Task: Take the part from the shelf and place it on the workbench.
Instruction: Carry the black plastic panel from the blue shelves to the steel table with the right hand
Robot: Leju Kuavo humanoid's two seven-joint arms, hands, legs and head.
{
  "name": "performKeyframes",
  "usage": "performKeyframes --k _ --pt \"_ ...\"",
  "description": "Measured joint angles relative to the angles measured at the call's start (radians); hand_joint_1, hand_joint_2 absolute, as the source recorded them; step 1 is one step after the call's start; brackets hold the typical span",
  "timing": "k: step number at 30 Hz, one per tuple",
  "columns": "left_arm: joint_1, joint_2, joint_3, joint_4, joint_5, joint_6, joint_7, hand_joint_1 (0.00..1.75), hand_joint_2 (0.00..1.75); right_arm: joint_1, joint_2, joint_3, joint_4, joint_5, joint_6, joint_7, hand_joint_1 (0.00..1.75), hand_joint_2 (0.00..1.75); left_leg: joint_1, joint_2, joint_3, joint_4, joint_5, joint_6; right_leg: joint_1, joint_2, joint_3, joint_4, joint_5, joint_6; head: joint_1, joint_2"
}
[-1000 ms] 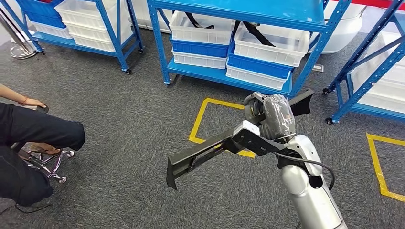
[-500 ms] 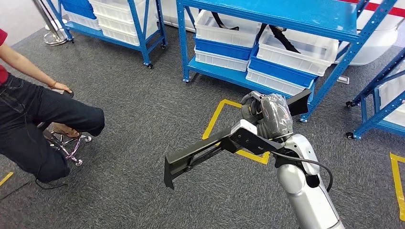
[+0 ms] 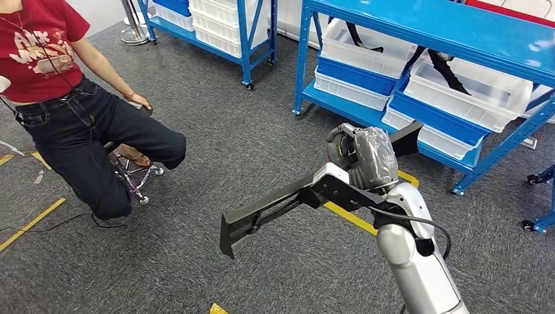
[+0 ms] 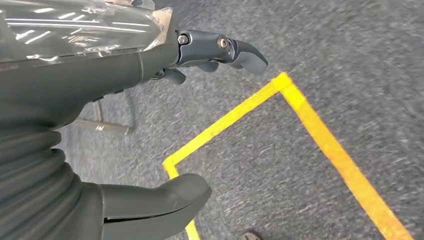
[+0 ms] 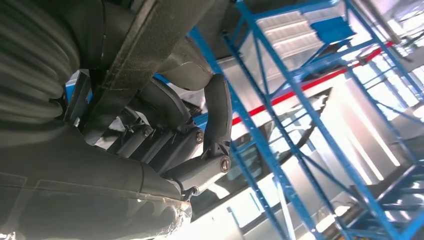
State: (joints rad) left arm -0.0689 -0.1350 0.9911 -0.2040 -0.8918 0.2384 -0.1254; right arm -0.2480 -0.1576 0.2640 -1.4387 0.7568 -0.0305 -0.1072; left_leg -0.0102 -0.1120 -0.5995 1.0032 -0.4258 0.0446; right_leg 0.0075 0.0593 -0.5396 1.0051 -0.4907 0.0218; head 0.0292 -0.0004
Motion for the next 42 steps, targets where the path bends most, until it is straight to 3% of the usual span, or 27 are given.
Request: performKeyframes --k 2,4,7,9,10,11,13,15,18,19,21,23,24,25,26,28,30,31,33,34,36,37,39,40,41,42 --pt "0.002 -0.001 0.002 0.0 0.001 0.0 0.001 0.0 1.75 -0.001 0.006 0.001 -0.001 0.009 -0.001 0.004 1.75 1.75 0.0 -0.017 -0.006 -0.001 0.004 -0.01 -0.001 -0.012 0.006 -0.011 0.007 -0.011 0.0 0.0" --pt "0.003 -0.001 0.006 0.0 0.001 0.0 0.003 0.0 1.75 0.0 0.018 0.001 -0.003 0.021 -0.003 0.009 1.75 1.75 -0.001 0.011 -0.02 0.021 -0.01 -0.018 -0.011 -0.032 0.014 -0.02 0.014 -0.023 -0.001 0.0" --pt "0.0 0.0 0.008 0.0 0.0 0.001 0.007 0.0 1.75 0.005 0.032 0.002 -0.007 0.033 -0.006 0.016 1.75 1.75 0.009 0.086 -0.098 0.181 -0.098 -0.036 -0.018 -0.066 0.018 -0.026 0.017 -0.037 -0.007 0.0" --pt "0.0 0.001 0.009 0.0 0.0 0.001 0.008 0.0 1.75 0.01 0.038 0.003 -0.007 0.035 -0.006 0.018 1.75 1.75 0.024 0.1 -0.151 0.278 -0.128 -0.051 -0.019 -0.09 0.018 -0.025 0.015 -0.036 -0.006 0.0" --pt "0.0 0.002 0.01 0.0 0.0 0.001 0.008 0.0 1.75 0.011 0.04 0.003 -0.007 0.036 -0.006 0.018 1.75 1.75 0.032 0.105 -0.152 0.276 -0.116 -0.059 -0.022 -0.101 0.018 -0.025 0.013 -0.033 -0.007 0.0" --pt "0.0 0.002 0.011 -0.001 0.0 0.001 0.009 0.0 1.75 0.012 0.043 0.004 -0.007 0.036 -0.006 0.018 1.75 1.75 0.041 0.114 -0.131 0.235 -0.09 -0.067 -0.025 -0.112 0.02 -0.024 0.01 -0.028 -0.006 0.0" --pt "-0.001 0.001 0.013 -0.001 0.0 0.001 0.009 0.0 1.75 0.012 0.045 0.004 -0.008 0.036 -0.006 0.018 1.75 1.75 0.051 0.15 -0.056 0.101 -0.031 -0.083 -0.028 -0.131 0.023 -0.017 -0.001 -0.012 -0.008 0.0" --pt "-0.003 0.0 0.014 -0.001 0.0 0.001 0.009 0.0 1.75 0.012 0.046 0.005 -0.01 0.036 -0.007 0.019 1.75 1.75 0.05 0.169 -0.014 0.026 -0.01 -0.079 -0.025 -0.147 0.025 -0.011 -0.013 0.008 -0.005 0.0" --pt "-0.003 0.0 0.015 -0.001 0.0 0.001 0.009 0.0 1.75 0.011 0.049 0.006 -0.013 0.036 -0.008 0.019 1.75 1.75 0.039 0.141 -0.016 0.02 -0.01 -0.049 -0.024 -0.166 0.037 -0.017 -0.018 0.029 0.0 0.0" --pt "-0.003 0.001 0.015 -0.001 0.0 0.002 0.009 0.0 1.75 0.011 0.05 0.007 -0.014 0.036 -0.009 0.019 1.75 1.75 0.038 0.131 -0.017 0.018 -0.008 -0.041 -0.027 -0.156 0.035 -0.008 -0.026 0.032 0.001 0.0" --pt "-0.003 0.003 0.016 -0.002 0.0 0.002 0.009 0.0 1.75 0.012 0.05 0.007 -0.014 0.035 -0.01 0.02 1.75 1.75 0.037 0.112 -0.017 0.015 -0.004 -0.026 -0.031 -0.111 -0.007 0.077 -0.071 0.024 0.002 0.0" --pt "-0.003 0.004 0.016 -0.002 0.0 0.003 0.009 0.0 1.75 0.015 0.048 0.007 -0.015 0.035 -0.011 0.02 1.75 1.75 0.031 0.09 -0.019 0.015 -0.004 -0.018 -0.027 -0.075 -0.084 0.225 -0.126 0.008 0.003 0.0" --pt "-0.003 0.004 0.016 -0.002 0.0 0.002 0.009 0.0 1.75 0.017 0.047 0.007 -0.015 0.036 -0.011 0.02 1.75 1.75 0.027 0.077 -0.019 0.015 -0.004 -0.016 -0.024 -0.068 -0.115 0.277 -0.138 0.006 0.003 0.0" --pt "-0.003 0.004 0.016 -0.002 0.0 0.002 0.01 0.0 1.75 0.02 0.047 0.007 -0.015 0.037 -0.011 0.02 1.75 1.75 0.024 0.064 -0.019 0.016 -0.004 -0.015 -0.021 -0.064 -0.129 0.291 -0.133 0.007 0.003 0.0" --pt "-0.003 0.004 0.016 -0.002 0.0 0.002 0.01 0.0 1.75 0.021 0.047 0.007 -0.015 0.041 -0.011 0.021 1.75 1.75 0.021 0.05 -0.018 0.016 -0.004 -0.014 -0.017 -0.059 -0.123 0.263 -0.112 0.009 0.003 0.0" --pt "-0.003 0.003 0.016 -0.002 0.0 0.002 0.012 0.0 1.75 0.022 0.047 0.007 -0.016 0.05 -0.01 0.022 1.75 1.75 0.018 0.024 -0.015 0.016 -0.004 -0.014 -0.011 -0.032 -0.067 0.119 -0.044 0.012 0.003 0.0" --pt "-0.004 0.002 0.017 -0.002 0.0 0.002 0.015 0.0 1.75 0.021 0.048 0.007 -0.019 0.059 -0.008 0.023 1.75 1.75 0.015 0.004 -0.015 0.017 -0.004 -0.017 -0.005 -0.005 -0.025 0.02 -0.001 0.005 0.003 0.0" --pt "-0.003 0.002 0.017 -0.002 0.0 0.002 0.016 0.0 1.75 0.02 0.05 0.007 -0.02 0.063 -0.006 0.022 1.75 1.75 0.015 -0.004 -0.017 0.017 -0.003 -0.02 -0.002 -0.002 -0.019 0.009 0.004 0.0 0.003 0.0" --pt "-0.001 0.002 0.02 -0.002 0.001 0.002 0.021 0.0 1.75 0.017 0.056 0.007 -0.021 0.069 -0.001 0.018 1.75 1.75 0.016 -0.015 -0.022 0.016 -0.001 -0.029 -0.003 -0.019 -0.015 0.005 0.011 -0.013 0.002 0.0" --pt "-0.001 0.002 0.022 -0.003 0.002 0.002 0.023 0.0 1.75 0.014 0.061 0.007 -0.021 0.072 0.002 0.015 1.75 1.75 0.015 -0.001 -0.027 0.023 -0.006 -0.034 -0.006 -0.028 -0.012 0.002 0.014 -0.019 0.002 0.0" --pt "-0.002 0.002 0.024 -0.004 0.003 0.006 0.028 0.0 1.75 0.007 0.069 0.007 -0.021 0.077 0.006 0.009 1.75 1.75 0.013 0.054 -0.058 0.089 -0.048 -0.043 -0.012 -0.047 -0.009 -0.004 0.019 -0.031 0.0 0.0" --pt "-0.003 0.002 0.025 -0.005 0.003 0.007 0.03 0.0 1.75 0.005 0.071 0.007 -0.021 0.08 0.007 0.007 1.75 1.75 0.013 0.081 -0.09 0.154 -0.082 -0.048 -0.009 -0.058 -0.009 -0.004 0.018 -0.035 -0.001 0.0" --pt "-0.004 0.001 0.025 -0.006 0.002 0.008 0.033 0.0 1.75 0.003 0.072 0.006 -0.021 0.083 0.009 0.003 1.75 1.75 0.017 0.102 -0.152 0.28 -0.133 -0.056 -0.006 -0.081 -0.009 -0.004 0.016 -0.039 -0.002 0.0" --pt "-0.004 0.001 0.025 -0.007 0.0 0.007 0.034 0.0 1.75 0.004 0.072 0.005 -0.021 0.083 0.009 0.002 1.75 1.75 0.019 0.105 -0.165 0.304 -0.134 -0.059 -0.006 -0.093 -0.009 -0.004 0.015 -0.04 -0.002 0.0" --pt "-0.002 0.001 0.025 -0.007 -0.004 0.006 0.035 0.0 1.75 0.005 0.073 0.004 -0.024 0.083 0.009 0.002 1.75 1.75 0.021 0.109 -0.155 0.284 -0.116 -0.06 -0.005 -0.104 -0.008 -0.004 0.014 -0.04 -0.002 0.0" --pt "-0.002 0.002 0.025 -0.008 -0.007 0.005 0.035 0.0 1.75 0.008 0.073 0.001 -0.029 0.083 0.008 0.001 1.75 1.75 0.022 0.117 -0.125 0.228 -0.085 -0.06 -0.006 -0.115 -0.007 -0.003 0.013 -0.039 -0.002 0.0"
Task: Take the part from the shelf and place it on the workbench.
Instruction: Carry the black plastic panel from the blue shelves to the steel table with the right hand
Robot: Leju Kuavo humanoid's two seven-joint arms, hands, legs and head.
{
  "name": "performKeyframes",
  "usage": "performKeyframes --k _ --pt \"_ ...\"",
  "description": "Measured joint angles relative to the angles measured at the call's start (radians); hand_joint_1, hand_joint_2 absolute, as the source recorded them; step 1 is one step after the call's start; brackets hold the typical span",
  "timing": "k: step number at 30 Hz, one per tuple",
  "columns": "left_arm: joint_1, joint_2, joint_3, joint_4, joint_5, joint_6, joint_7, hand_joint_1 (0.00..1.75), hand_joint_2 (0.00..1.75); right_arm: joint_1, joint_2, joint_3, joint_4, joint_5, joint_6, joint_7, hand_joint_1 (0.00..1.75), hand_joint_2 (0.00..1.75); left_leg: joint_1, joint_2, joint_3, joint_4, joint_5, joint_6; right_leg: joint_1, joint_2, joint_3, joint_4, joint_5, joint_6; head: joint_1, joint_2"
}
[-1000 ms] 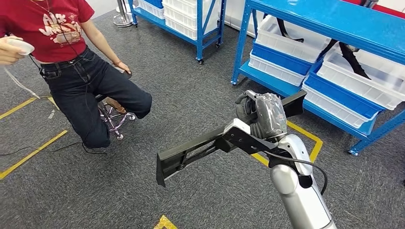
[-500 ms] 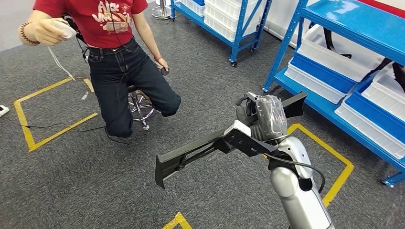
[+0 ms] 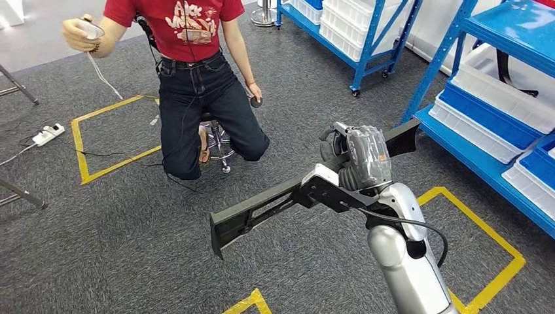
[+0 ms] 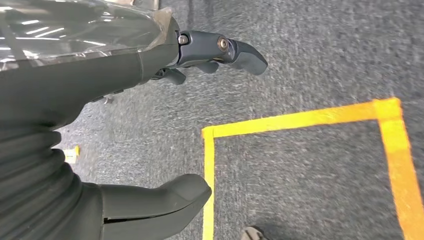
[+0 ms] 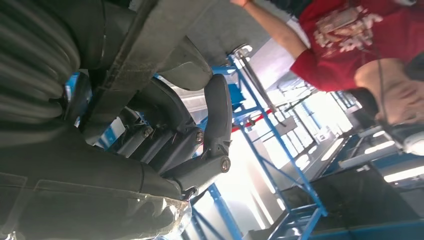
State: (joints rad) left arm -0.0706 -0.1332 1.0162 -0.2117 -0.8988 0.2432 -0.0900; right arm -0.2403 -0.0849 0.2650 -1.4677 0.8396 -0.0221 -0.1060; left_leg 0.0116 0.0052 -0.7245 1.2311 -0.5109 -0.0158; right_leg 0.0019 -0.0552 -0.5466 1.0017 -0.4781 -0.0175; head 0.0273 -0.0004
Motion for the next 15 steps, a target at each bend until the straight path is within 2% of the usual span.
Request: performKeyframes --k 2,3,4,6,7,8,9,11,12,13,14,15 --pt "0.0 0.001 0.0 -0.002 -0.009 -0.004 0.0 0.0 1.75 0.013 0.001 -0.01 -0.021 -0.002 -0.004 0.0 1.75 1.75 -0.002 0.035 0.08 -0.142 0.054 0.007 0.005 -0.019 0.004 0.001 -0.006 0.006 0.0 0.0" --pt "0.0 0.002 0.0 -0.003 -0.013 -0.006 0.0 0.0 1.75 0.024 0.001 -0.018 -0.036 -0.004 -0.007 -0.002 1.75 1.75 -0.005 0.045 0.106 -0.188 0.067 0.012 0.008 -0.027 0.006 0.001 -0.009 0.011 0.001 0.0" --pt "0.001 0.002 0.0 -0.003 -0.019 -0.009 -0.001 0.0 1.75 0.037 0.002 -0.027 -0.054 -0.008 -0.011 -0.003 1.75 1.75 -0.008 0.049 0.118 -0.21 0.07 0.019 0.012 -0.036 0.009 0.001 -0.013 0.016 0.002 0.0" --pt "0.004 0.003 0.0 -0.005 -0.03 -0.017 -0.002 0.0 1.75 0.07 0.004 -0.046 -0.092 -0.015 -0.02 -0.008 1.75 1.75 -0.012 0.029 0.119 -0.216 0.071 0.031 0.014 -0.053 0.013 0.0 -0.018 0.025 0.004 0.0" --pt "0.006 0.004 0.0 -0.006 -0.036 -0.021 -0.003 0.0 1.75 0.089 0.004 -0.057 -0.114 -0.021 -0.025 -0.012 1.75 1.75 -0.011 0.02 0.122 -0.22 0.073 0.037 0.012 -0.051 0.013 0.005 -0.023 0.03 0.004 0.0" --pt "0.007 0.004 0.0 -0.008 -0.042 -0.024 -0.003 0.0 1.75 0.111 0.005 -0.069 -0.136 -0.029 -0.033 -0.021 1.75 1.75 -0.008 0.011 0.126 -0.226 0.077 0.044 0.01 -0.034 0.006 0.024 -0.036 0.033 0.003 0.0" --pt "0.008 0.005 0.0 -0.01 -0.047 -0.026 -0.003 0.0 1.75 0.136 0.006 -0.084 -0.161 -0.045 -0.042 -0.035 1.75 1.75 -0.005 0.001 0.129 -0.23 0.08 0.05 0.007 -0.01 -0.012 0.066 -0.058 0.033 0.004 0.0" --pt "0.009 0.006 0.0 -0.014 -0.058 -0.028 -0.003 0.0 1.75 0.196 0.01 -0.122 -0.211 -0.107 -0.06 -0.077 1.75 1.75 -0.002 -0.022 0.129 -0.233 0.082 0.056 -0.002 0.039 -0.076 0.201 -0.115 0.03 0.006 0.0" --pt "0.011 0.006 0.0 -0.015 -0.063 -0.029 -0.003 0.0 1.75 0.231 0.015 -0.146 -0.236 -0.146 -0.068 -0.102 1.75 1.75 -0.001 -0.035 0.128 -0.232 0.082 0.056 -0.005 0.048 -0.108 0.265 -0.137 0.032 0.006 0.0" --pt "0.013 0.006 0.0 -0.016 -0.069 -0.03 -0.003 0.0 1.75 0.265 0.023 -0.17 -0.262 -0.18 -0.075 -0.125 1.75 1.75 -0.001 -0.048 0.128 -0.232 0.082 0.056 -0.008 0.051 -0.126 0.298 -0.144 0.037 0.006 0.0" --pt "0.016 0.005 0.0 -0.016 -0.076 -0.032 -0.003 0.0 1.75 0.298 0.033 -0.195 -0.288 -0.203 -0.082 -0.145 1.75 1.75 -0.001 -0.061 0.128 -0.232 0.082 0.055 -0.012 0.052 -0.125 0.291 -0.135 0.047 0.006 0.0" --pt "0.019 0.005 0.0 -0.016 -0.084 -0.033 -0.002 0.0 1.75 0.331 0.045 -0.221 -0.317 -0.214 -0.09 -0.164 1.75 1.75 0.0 -0.074 0.129 -0.231 0.081 0.054 -0.017 0.055 -0.103 0.242 -0.111 0.059 0.006 0.0"
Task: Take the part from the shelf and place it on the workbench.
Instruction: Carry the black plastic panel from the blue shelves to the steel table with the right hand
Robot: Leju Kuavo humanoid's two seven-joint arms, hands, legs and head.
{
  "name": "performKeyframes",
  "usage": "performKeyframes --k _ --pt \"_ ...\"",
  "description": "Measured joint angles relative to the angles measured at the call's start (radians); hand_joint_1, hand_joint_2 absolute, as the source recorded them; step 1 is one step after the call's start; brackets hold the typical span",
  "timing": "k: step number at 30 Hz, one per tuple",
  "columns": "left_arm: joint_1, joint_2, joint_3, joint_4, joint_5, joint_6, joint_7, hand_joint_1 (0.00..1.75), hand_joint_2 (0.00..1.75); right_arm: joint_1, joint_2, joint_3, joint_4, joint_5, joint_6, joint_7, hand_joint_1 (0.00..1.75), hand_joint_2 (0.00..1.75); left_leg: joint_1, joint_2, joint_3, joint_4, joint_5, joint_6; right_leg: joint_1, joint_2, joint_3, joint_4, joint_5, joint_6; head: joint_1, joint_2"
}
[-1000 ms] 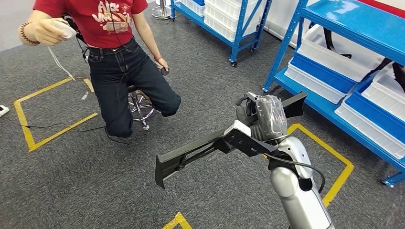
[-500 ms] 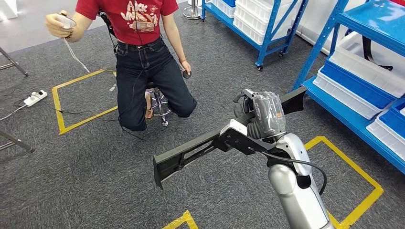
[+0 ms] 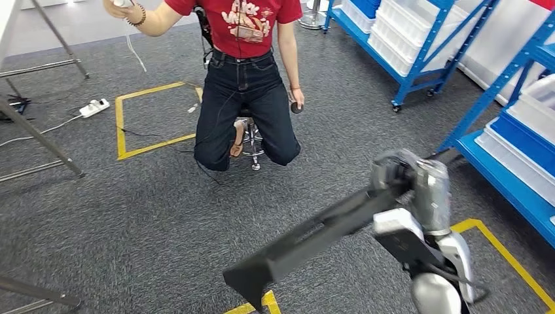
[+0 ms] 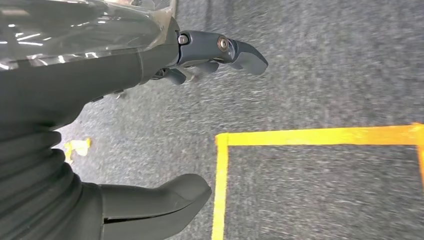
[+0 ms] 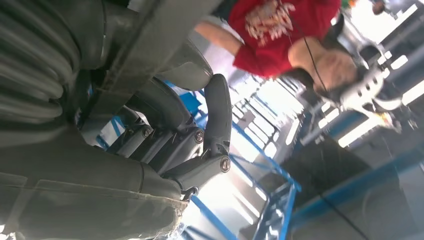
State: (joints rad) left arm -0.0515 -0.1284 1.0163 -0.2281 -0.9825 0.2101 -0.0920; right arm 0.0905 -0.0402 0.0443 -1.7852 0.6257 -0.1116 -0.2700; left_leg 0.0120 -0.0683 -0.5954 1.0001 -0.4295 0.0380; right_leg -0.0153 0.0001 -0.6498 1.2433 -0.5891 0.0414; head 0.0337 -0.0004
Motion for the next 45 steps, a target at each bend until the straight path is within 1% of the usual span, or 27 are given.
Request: performKeyframes --k 2,3,5,7,9,11,13,14,16,18,20,22,24,26,28,29,30,31,33,35,37,38,40,41,43,44,45 --pt "0.003 0.0 0.0 -0.002 -0.016 -0.001 0.005 0.0 1.75 0.06 0.024 -0.047 -0.057 0.002 -0.012 -0.03 1.75 1.75 0.001 -0.024 0.001 0.005 -0.003 -0.009 -0.01 0.022 0.069 -0.146 0.057 0.021 0.0 0.0" --pt "0.005 0.001 0.0 -0.005 -0.023 0.0 0.008 0.0 1.75 0.089 0.038 -0.068 -0.084 0.008 -0.017 -0.042 1.75 1.75 0.001 -0.033 0.0 0.008 -0.005 -0.015 -0.013 0.032 0.094 -0.198 0.076 0.022 0.0 0.0" --pt "0.009 0.003 0.0 -0.009 -0.036 0.003 0.013 0.0 1.75 0.142 0.064 -0.113 -0.141 0.022 -0.023 -0.056 1.75 1.75 0.0 -0.045 -0.001 0.008 -0.006 -0.029 -0.009 0.036 0.11 -0.228 0.087 0.008 0.0 0.0" --pt "0.015 0.003 0.0 -0.011 -0.045 0.004 0.015 0.0 1.75 0.184 0.084 -0.154 -0.195 0.039 -0.025 -0.061 1.75 1.75 0.004 -0.047 -0.003 0.007 -0.006 -0.039 -0.008 0.022 0.115 -0.23 0.093 -0.01 0.0 0.0" --pt "0.018 0.003 0.0 -0.012 -0.053 0.003 0.014 0.0 1.75 0.213 0.097 -0.191 -0.24 0.051 -0.022 -0.06 1.75 1.75 0.004 -0.009 -0.023 0.053 -0.04 -0.045 -0.009 0.007 0.116 -0.232 0.098 -0.025 -0.003 0.0" --pt "0.018 0.003 0.0 -0.015 -0.064 0.0 0.013 0.0 1.75 0.232 0.103 -0.233 -0.272 0.056 -0.01 -0.056 1.75 1.75 0.003 0.043 -0.08 0.182 -0.113 -0.048 -0.004 -0.012 0.114 -0.232 0.098 -0.036 -0.006 0.0" --pt "0.018 0.003 0.0 -0.018 -0.073 -0.003 0.012 0.0 1.75 0.24 0.107 -0.272 -0.293 0.062 0.008 -0.053 1.75 1.75 0.003 0.06 -0.132 0.299 -0.16 -0.048 0.005 -0.034 0.111 -0.232 0.097 -0.041 -0.006 0.0" --pt "0.019 0.004 0.0 -0.019 -0.078 -0.004 0.012 0.0 1.75 0.241 0.109 -0.287 -0.302 0.067 0.016 -0.052 1.75 1.75 0.003 0.062 -0.132 0.306 -0.155 -0.046 0.008 -0.046 0.11 -0.232 0.097 -0.043 -0.006 0.0" --pt "0.019 0.005 0.0 -0.023 -0.088 -0.006 0.012 0.0 1.75 0.242 0.113 -0.312 -0.321 0.076 0.027 -0.051 1.75 1.75 -0.001 0.077 -0.069 0.206 -0.106 -0.036 0.013 -0.066 0.111 -0.232 0.096 -0.044 -0.006 0.0" --pt "0.017 0.008 0.0 -0.03 -0.097 -0.01 0.011 0.0 1.75 0.243 0.116 -0.331 -0.34 0.081 0.03 -0.05 1.75 1.75 -0.011 0.122 0.011 0.071 -0.067 -0.02 0.019 -0.084 0.114 -0.232 0.094 -0.042 -0.005 0.0" --pt "0.015 0.011 0.0 -0.035 -0.105 -0.014 0.01 0.0 1.75 0.243 0.118 -0.349 -0.357 0.083 0.03 -0.049 1.75 1.75 -0.021 0.142 0.037 0.017 -0.059 -0.01 0.023 -0.102 0.121 -0.232 0.09 -0.036 -0.004 0.0" --pt "0.016 0.014 0.0 -0.038 -0.113 -0.016 0.01 0.0 1.75 0.243 0.119 -0.365 -0.374 0.08 0.029 -0.047 1.75 1.75 -0.022 0.12 0.036 0.009 -0.049 -0.001 0.022 -0.116 0.124 -0.231 0.088 -0.027 -0.004 0.0" --pt "0.017 0.014 0.0 -0.04 -0.116 -0.019 0.01 0.0 1.75 0.245 0.121 -0.379 -0.389 0.074 0.029 -0.046 1.75 1.75 -0.016 0.101 0.043 -0.005 -0.035 0.01 0.019 -0.08 0.109 -0.194 0.065 -0.022 -0.004 0.0" --pt "0.015 0.014 0.0 -0.042 -0.119 -0.02 0.01 0.0 1.75 0.248 0.122 -0.394 -0.398 0.069 0.029 -0.046 1.75 1.75 -0.01 0.08 0.043 -0.011 -0.025 0.016 0.014 -0.024 0.057 -0.08 0.009 -0.025 -0.002 0.0" --pt "0.014 0.014 0.0 -0.043 -0.127 -0.02 0.01 0.0 1.75 0.249 0.122 -0.412 -0.401 0.067 0.031 -0.042 1.75 1.75 -0.009 0.054 0.037 -0.011 -0.021 0.016 0.008 -0.006 -0.001 0.043 -0.036 -0.021 -0.002 0.0" --pt "0.015 0.013 0.0 -0.043 -0.132 -0.021 0.01 0.0 1.75 0.248 0.122 -0.42 -0.402 0.067 0.035 -0.036 1.75 1.75 -0.008 0.04 0.035 -0.01 -0.02 0.014 0.004 -0.005 -0.01 0.062 -0.038 -0.013 -0.002 0.0" --pt "0.016 0.013 0.0 -0.043 -0.138 -0.022 0.011 0.0 1.75 0.245 0.121 -0.428 -0.403 0.071 0.043 -0.028 1.75 1.75 -0.006 0.027 0.035 -0.01 -0.018 0.011 0.001 -0.003 0.003 0.036 -0.021 -0.002 -0.002 0.0" --pt "0.016 0.013 0.0 -0.043 -0.143 -0.023 0.011 0.0 1.75 0.24 0.119 -0.434 -0.404 0.078 0.053 -0.017 1.75 1.75 -0.004 0.014 0.036 -0.009 -0.018 0.008 -0.004 0.003 0.034 -0.028 0.008 0.011 -0.002 0.0" --pt "0.015 0.014 0.0 -0.044 -0.154 -0.026 0.012 0.0 1.75 0.221 0.114 -0.442 -0.4 0.098 0.068 0.005 1.75 1.75 -0.004 -0.008 0.033 -0.002 -0.019 -0.003 -0.014 0.042 0.101 -0.174 0.065 0.03 -0.002 0.0" --pt "0.014 0.015 0.0 -0.046 -0.16 -0.027 0.012 0.0 1.75 0.203 0.107 -0.446 -0.393 0.112 0.076 0.023 1.75 1.75 -0.005 -0.025 0.024 0.003 -0.018 -0.016 -0.015 0.063 0.125 -0.233 0.085 0.022 -0.002 0.0" --pt "0.016 0.015 0.0 -0.048 -0.163 -0.028 0.012 0.0 1.75 0.188 0.103 -0.447 -0.386 0.118 0.079 0.032 1.75 1.75 -0.001 -0.04 0.016 0.0 -0.014 -0.028 -0.012 0.043 0.126 -0.233 0.09 0.002 -0.003 0.0" --pt "0.017 0.014 0.0 -0.048 -0.165 -0.029 0.012 0.0 1.75 0.18 0.101 -0.447 -0.383 0.122 0.079 0.037 1.75 1.75 0.002 -0.034 0.009 0.006 -0.018 -0.032 -0.013 0.034 0.127 -0.235 0.094 -0.005 -0.003 0.0" --pt "0.016 0.014 0.0 -0.048 -0.171 -0.031 0.01 0.0 1.75 0.165 0.097 -0.447 -0.377 0.134 0.075 0.056 1.75 1.75 0.006 0.009 -0.025 0.072 -0.059 -0.038 -0.015 0.012 0.125 -0.238 0.098 -0.02 -0.004 0.0" --pt "0.015 0.014 0.0 -0.049 -0.174 -0.033 0.009 0.0 1.75 0.157 0.094 -0.447 -0.37 0.146 0.071 0.07 1.75 1.75 0.006 0.036 -0.055 0.135 -0.092 -0.04 -0.011 0.002 0.124 -0.238 0.098 -0.025 -0.005 0.0" --pt "0.013 0.013 0.0 -0.049 -0.182 -0.038 0.007 0.0 1.75 0.134 0.085 -0.446 -0.344 0.176 0.065 0.102 1.75 1.75 0.006 0.059 -0.116 0.265 -0.144 -0.043 -0.005 -0.022 0.121 -0.238 0.097 -0.03 -0.005 0.0" --pt "0.013 0.013 0.0 -0.049 -0.185 -0.039 0.006 0.0 1.75 0.117 0.079 -0.444 -0.326 0.194 0.064 0.118 1.75 1.75 0.006 0.062 -0.128 0.293 -0.148 -0.043 -0.001 -0.033 0.12 -0.238 0.097 -0.03 -0.005 0.0" --pt "0.014 0.013 0.001 -0.049 -0.187 -0.04 0.006 0.0 1.75 0.098 0.072 -0.44 -0.304 0.214 0.063 0.135 1.75 1.75 0.006 0.063 -0.12 0.28 -0.133 -0.04 0.002 -0.044 0.119 -0.238 0.096 -0.03 -0.005 0.0"
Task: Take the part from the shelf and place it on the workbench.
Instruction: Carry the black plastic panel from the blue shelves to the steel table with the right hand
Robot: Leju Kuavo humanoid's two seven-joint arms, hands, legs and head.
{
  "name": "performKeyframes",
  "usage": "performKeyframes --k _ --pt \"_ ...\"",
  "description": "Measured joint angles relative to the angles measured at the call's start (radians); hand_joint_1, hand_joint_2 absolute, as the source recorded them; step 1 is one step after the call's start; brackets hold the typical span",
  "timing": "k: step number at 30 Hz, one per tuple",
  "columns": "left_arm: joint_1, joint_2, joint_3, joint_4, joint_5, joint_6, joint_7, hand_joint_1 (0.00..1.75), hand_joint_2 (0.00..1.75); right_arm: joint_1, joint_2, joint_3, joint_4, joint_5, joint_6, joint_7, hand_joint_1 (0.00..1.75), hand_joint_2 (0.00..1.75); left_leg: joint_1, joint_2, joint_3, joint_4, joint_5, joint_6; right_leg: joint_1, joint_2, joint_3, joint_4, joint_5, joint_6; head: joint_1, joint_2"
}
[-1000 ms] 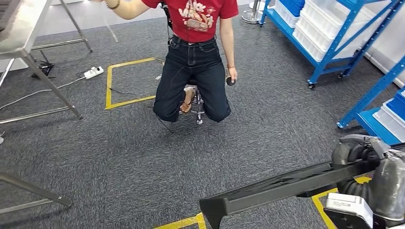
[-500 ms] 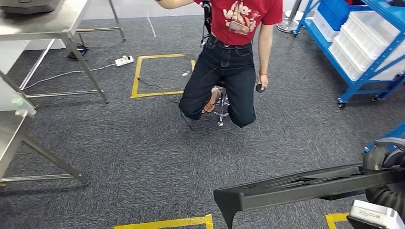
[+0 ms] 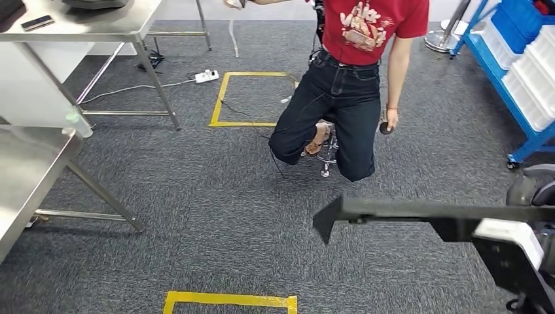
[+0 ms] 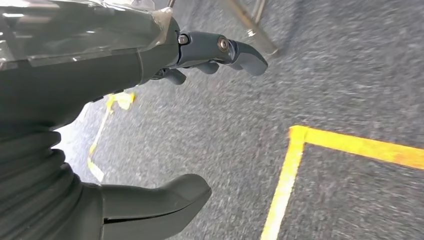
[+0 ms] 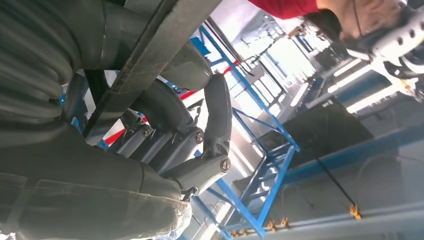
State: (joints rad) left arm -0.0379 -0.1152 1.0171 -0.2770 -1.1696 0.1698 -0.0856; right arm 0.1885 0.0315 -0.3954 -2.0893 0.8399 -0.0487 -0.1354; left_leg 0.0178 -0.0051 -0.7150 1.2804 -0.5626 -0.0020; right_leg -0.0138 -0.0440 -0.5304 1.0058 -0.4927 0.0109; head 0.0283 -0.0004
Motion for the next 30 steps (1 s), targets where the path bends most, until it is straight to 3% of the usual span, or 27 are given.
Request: performKeyframes --k 2,4,5,8,10,12,14,15,16,18,19,21,23,25,27,29,30 --pt "-0.001 0.0 0.004 0.0 -0.004 0.0 0.0 0.0 1.75 -0.046 -0.017 0.016 0.05 0.043 0.0 0.032 1.75 1.75 -0.005 0.021 0.071 -0.126 0.059 0.01 0.003 -0.018 0.003 0.0 -0.001 0.0 0.0 0.0" --pt "-0.006 0.0 0.009 0.0 -0.008 0.0 0.0 0.0 1.75 -0.092 -0.036 0.037 0.099 0.076 -0.002 0.057 1.75 1.75 -0.016 0.051 0.132 -0.24 0.092 0.021 0.01 -0.035 0.005 0.001 -0.002 0.002 0.0 0.0" --pt "-0.009 0.0 0.011 0.0 -0.01 0.0 0.0 0.0 1.75 -0.111 -0.045 0.047 0.121 0.085 -0.003 0.064 1.75 1.75 -0.021 0.059 0.141 -0.263 0.095 0.027 0.011 -0.044 0.006 0.0 -0.002 0.005 0.001 0.0" --pt "-0.011 0.002 0.017 0.0 -0.013 0.0 0.0 0.0 1.75 -0.148 -0.062 0.07 0.162 0.095 -0.005 0.074 1.75 1.75 -0.027 0.031 0.141 -0.277 0.102 0.044 0.01 -0.064 0.008 -0.001 -0.005 0.019 0.001 0.0" --pt "-0.011 0.002 0.021 0.0 -0.014 0.001 0.0 0.0 1.75 -0.171 -0.077 0.084 0.185 0.109 -0.005 0.086 1.75 1.75 -0.02 0.013 0.151 -0.291 0.114 0.057 0.009 -0.027 -0.015 0.052 -0.035 0.021 0.001 0.0" --pt "-0.013 0.001 0.027 0.0 -0.016 0.001 -0.001 0.0 1.75 -0.202 -0.094 0.103 0.223 0.136 -0.004 0.108 1.75 1.75 -0.016 -0.005 0.152 -0.295 0.121 0.063 0.005 0.024 -0.079 0.182 -0.089 0.018 0.003 0.0" --pt "-0.014 0.001 0.031 0.0 -0.019 0.0 -0.004 0.0 1.75 -0.235 -0.108 0.127 0.269 0.162 -0.004 0.131 1.75 1.75 -0.016 -0.025 0.15 -0.294 0.122 0.063 0.001 0.038 -0.132 0.283 -0.117 0.024 0.004 0.0" --pt "-0.014 0.0 0.034 0.0 -0.02 -0.001 -0.006 0.0 1.75 -0.252 -0.114 0.139 0.29 0.172 -0.004 0.141 1.75 1.75 -0.015 -0.037 0.15 -0.294 0.122 0.062 -0.002 0.039 -0.133 0.279 -0.106 0.033 0.004 0.0" --pt "-0.015 0.0 0.038 0.0 -0.022 -0.001 -0.008 0.0 1.75 -0.27 -0.121 0.151 0.309 0.18 -0.005 0.148 1.75 1.75 -0.014 -0.05 0.151 -0.292 0.122 0.06 -0.005 0.042 -0.113 0.233 -0.079 0.044 0.004 0.0" --pt "-0.016 0.0 0.046 0.0 -0.029 0.004 -0.006 0.0 1.75 -0.305 -0.133 0.174 0.343 0.19 -0.006 0.159 1.75 1.75 -0.013 -0.074 0.151 -0.286 0.12 0.051 -0.014 0.071 -0.048 0.085 -0.015 0.065 0.004 0.0" --pt "-0.017 0.001 0.05 0.0 -0.032 0.01 -0.003 0.0 1.75 -0.322 -0.139 0.186 0.359 0.193 -0.007 0.163 1.75 1.75 -0.013 -0.084 0.146 -0.282 0.119 0.045 -0.017 0.084 -0.025 0.033 0.006 0.067 0.004 0.0" --pt "-0.016 0.002 0.059 0.0 -0.038 0.022 0.005 0.0 1.75 -0.349 -0.148 0.207 0.39 0.197 -0.008 0.169 1.75 1.75 -0.014 -0.101 0.134 -0.278 0.123 0.031 -0.013 0.095 -0.016 0.006 0.013 0.057 0.004 0.0" --pt "-0.014 0.0 0.069 0.0 -0.043 0.034 0.012 0.0 1.75 -0.379 -0.153 0.23 0.414 0.198 -0.008 0.173 1.75 1.75 -0.011 -0.109 0.124 -0.277 0.126 0.02 -0.015 0.077 -0.02 0.006 0.018 0.043 0.003 0.0" --pt "-0.015 0.0 0.076 0.0 -0.046 0.04 0.015 0.0 1.75 -0.408 -0.155 0.251 0.43 0.198 -0.008 0.173 1.75 1.75 -0.012 -0.073 0.101 -0.235 0.099 0.013 -0.018 0.057 -0.02 0.003 0.02 0.025 -0.001 0.0" --pt "-0.019 0.001 0.08 0.0 -0.047 0.041 0.016 0.0 1.75 -0.423 -0.158 0.265 0.443 0.198 -0.008 0.173 1.75 1.75 -0.012 -0.021 0.04 -0.113 0.037 0.007 -0.014 0.035 -0.02 0.002 0.019 0.01 -0.007 0.0" --pt "-0.019 -0.001 0.084 0.0 -0.047 0.042 0.017 0.0 1.75 -0.43 -0.161 0.273 0.455 0.198 -0.008 0.173 1.75 1.75 -0.011 -0.004 -0.024 0.009 -0.004 0.005 -0.007 0.009 -0.02 0.002 0.017 0.004 -0.008 0.0" --pt "-0.019 -0.001 0.086 0.0 -0.047 0.042 0.017 0.0 1.75 -0.432 -0.161 0.276 0.461 0.198 -0.008 0.173 1.75 1.75 -0.011 -0.001 -0.032 0.022 0.002 0.006 -0.004 -0.003 -0.019 0.003 0.015 0.003 -0.008 0.0"
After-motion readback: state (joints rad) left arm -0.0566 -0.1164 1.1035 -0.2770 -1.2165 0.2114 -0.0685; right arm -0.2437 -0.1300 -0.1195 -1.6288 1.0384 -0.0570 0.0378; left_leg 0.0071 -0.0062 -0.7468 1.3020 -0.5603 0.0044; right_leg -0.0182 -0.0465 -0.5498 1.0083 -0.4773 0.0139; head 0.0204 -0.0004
